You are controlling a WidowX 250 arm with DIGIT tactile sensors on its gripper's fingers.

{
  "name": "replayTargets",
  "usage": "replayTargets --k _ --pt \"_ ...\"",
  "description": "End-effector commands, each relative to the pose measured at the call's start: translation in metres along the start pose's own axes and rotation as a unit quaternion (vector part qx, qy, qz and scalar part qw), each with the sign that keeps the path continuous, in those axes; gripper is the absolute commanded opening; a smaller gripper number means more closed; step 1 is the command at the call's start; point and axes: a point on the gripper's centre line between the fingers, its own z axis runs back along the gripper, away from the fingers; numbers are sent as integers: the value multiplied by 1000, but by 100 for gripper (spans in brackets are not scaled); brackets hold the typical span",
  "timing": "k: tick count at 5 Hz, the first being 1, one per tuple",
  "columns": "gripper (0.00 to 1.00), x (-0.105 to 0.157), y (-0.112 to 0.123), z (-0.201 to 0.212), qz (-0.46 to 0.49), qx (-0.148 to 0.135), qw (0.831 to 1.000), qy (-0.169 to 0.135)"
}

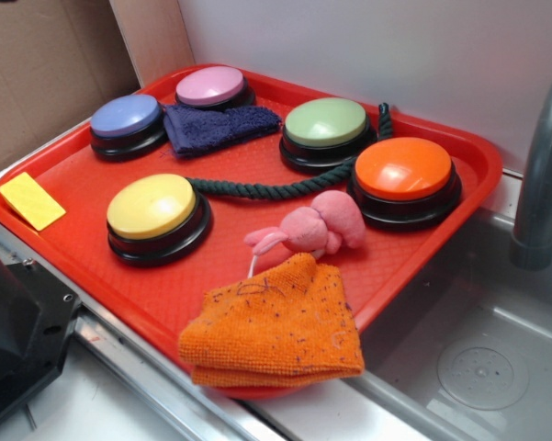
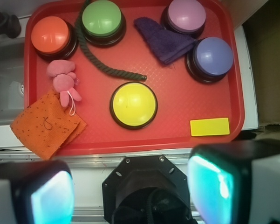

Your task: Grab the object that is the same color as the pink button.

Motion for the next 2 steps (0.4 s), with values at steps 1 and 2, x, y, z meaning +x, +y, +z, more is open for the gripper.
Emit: replayTargets --k 1,2 --pt "100 0 0 0 0 0 1000 0" --pt "100 11 -22 -8 -18 5 1000 -1"
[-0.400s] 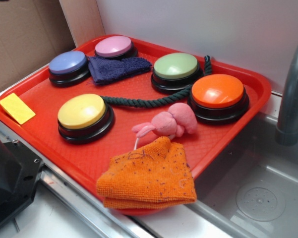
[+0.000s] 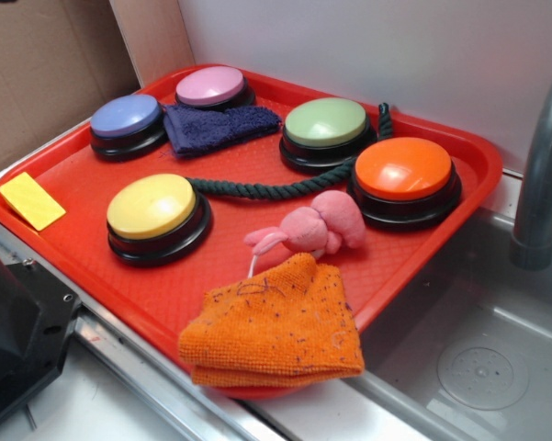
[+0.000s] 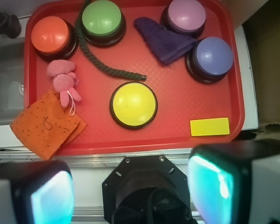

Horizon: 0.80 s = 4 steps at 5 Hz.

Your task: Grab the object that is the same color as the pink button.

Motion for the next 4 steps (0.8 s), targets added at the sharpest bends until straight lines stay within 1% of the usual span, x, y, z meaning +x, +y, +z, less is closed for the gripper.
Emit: replayTargets --k 1,2,3,4 --pt "100 29 -50 -20 -41 -12 999 -22" --pt "100 52 -72 -53 -11 -28 999 -40" --pt "100 68 -77 -85 5 -22 999 -32" --pt "100 89 -83 -125 -13 -36 999 -21"
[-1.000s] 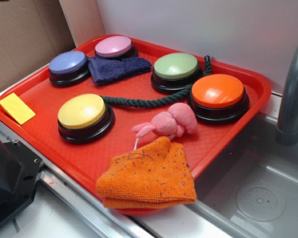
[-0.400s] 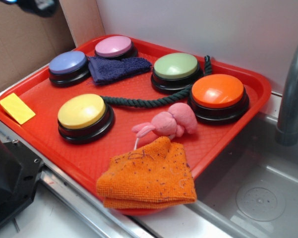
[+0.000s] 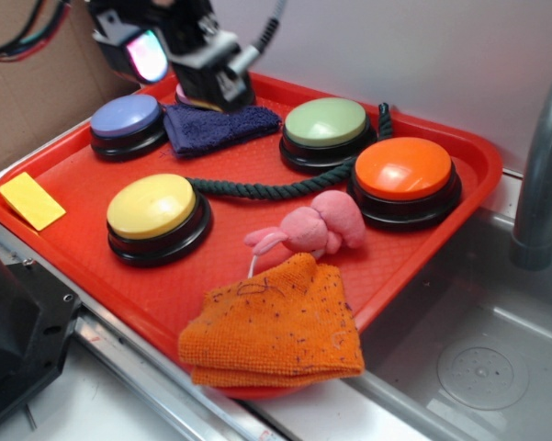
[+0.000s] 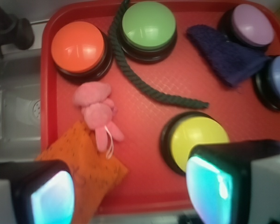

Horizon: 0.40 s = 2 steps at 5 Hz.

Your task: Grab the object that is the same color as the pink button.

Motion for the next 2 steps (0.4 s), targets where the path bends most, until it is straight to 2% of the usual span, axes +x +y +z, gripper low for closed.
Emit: replayTargets --k 1,2 --pt "100 36 -5 -63 -17 -11 1000 16" --pt "100 43 -15 -91 -37 -41 998 24"
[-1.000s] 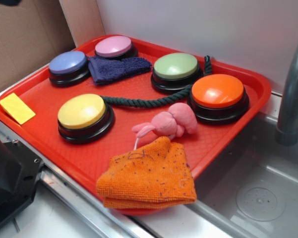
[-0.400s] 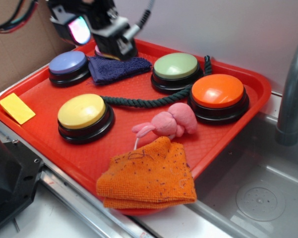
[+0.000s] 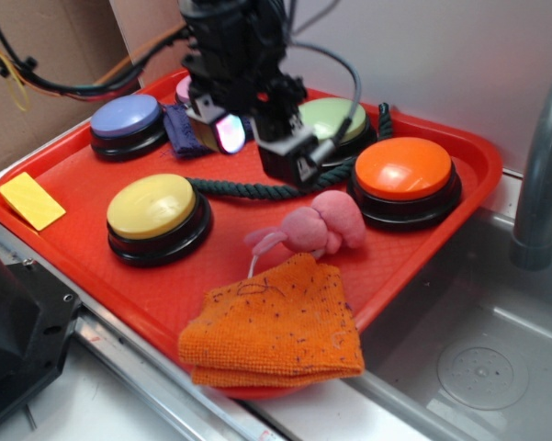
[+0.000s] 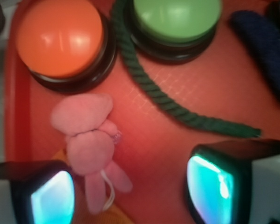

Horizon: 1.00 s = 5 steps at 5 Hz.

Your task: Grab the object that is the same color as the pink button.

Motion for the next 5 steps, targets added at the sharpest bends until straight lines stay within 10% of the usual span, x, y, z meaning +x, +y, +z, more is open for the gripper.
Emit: replayTargets --k 1,3,4,5 --pt "100 19 -26 -27 -31 -54 998 -11" --pt "100 14 -34 -47 -22 -55 998 0" --pt "23 14 -32 -51 -16 -54 998 -10" --pt "0 14 -30 -42 -19 -41 999 -14"
